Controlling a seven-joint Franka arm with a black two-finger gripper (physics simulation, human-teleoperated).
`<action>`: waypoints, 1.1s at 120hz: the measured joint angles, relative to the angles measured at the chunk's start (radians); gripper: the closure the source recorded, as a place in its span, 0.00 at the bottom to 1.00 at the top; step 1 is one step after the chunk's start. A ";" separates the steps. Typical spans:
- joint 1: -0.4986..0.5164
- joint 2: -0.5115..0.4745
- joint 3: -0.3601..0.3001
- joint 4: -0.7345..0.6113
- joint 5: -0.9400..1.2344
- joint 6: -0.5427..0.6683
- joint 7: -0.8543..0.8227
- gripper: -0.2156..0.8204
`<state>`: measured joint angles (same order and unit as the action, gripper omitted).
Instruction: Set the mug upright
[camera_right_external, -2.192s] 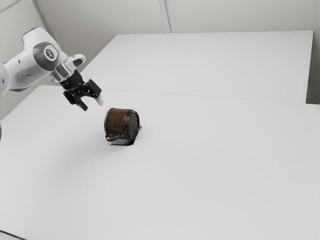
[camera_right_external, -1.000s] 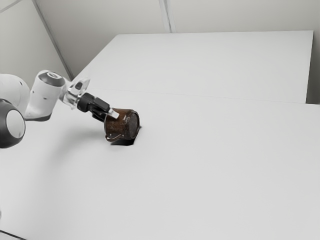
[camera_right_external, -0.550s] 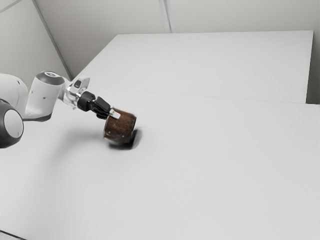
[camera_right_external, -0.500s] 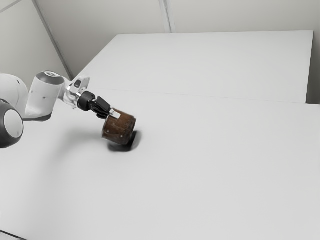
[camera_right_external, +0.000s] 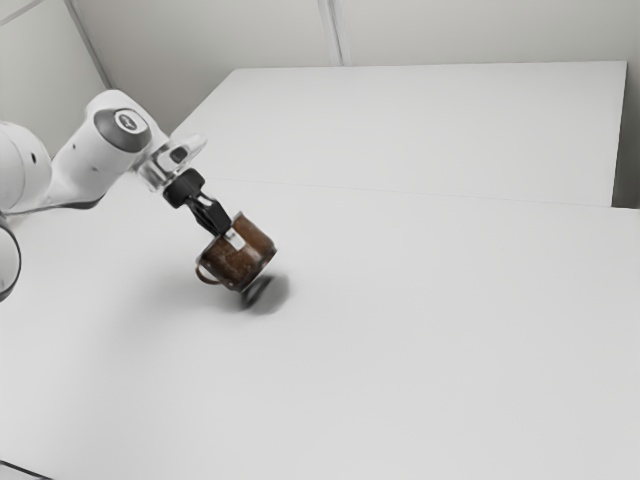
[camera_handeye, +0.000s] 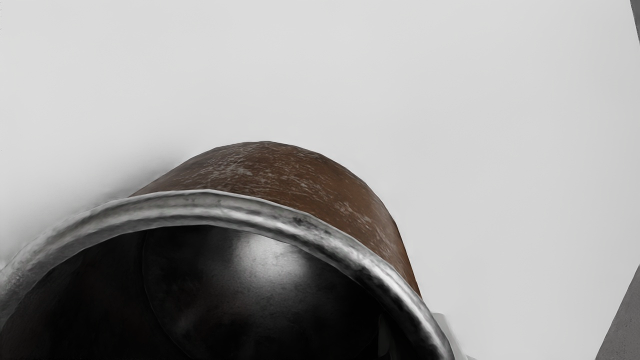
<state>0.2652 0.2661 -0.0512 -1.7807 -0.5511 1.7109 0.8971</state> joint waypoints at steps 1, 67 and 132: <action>-0.005 -0.007 0.000 -0.008 0.013 0.010 0.000 0.95; -0.230 -0.232 0.001 -0.416 0.492 0.565 -0.013 0.96; -0.259 -0.236 0.001 -0.471 0.541 0.624 -0.017 0.57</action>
<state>0.0061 0.0297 -0.0506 -2.2514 -0.0099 2.3347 0.8798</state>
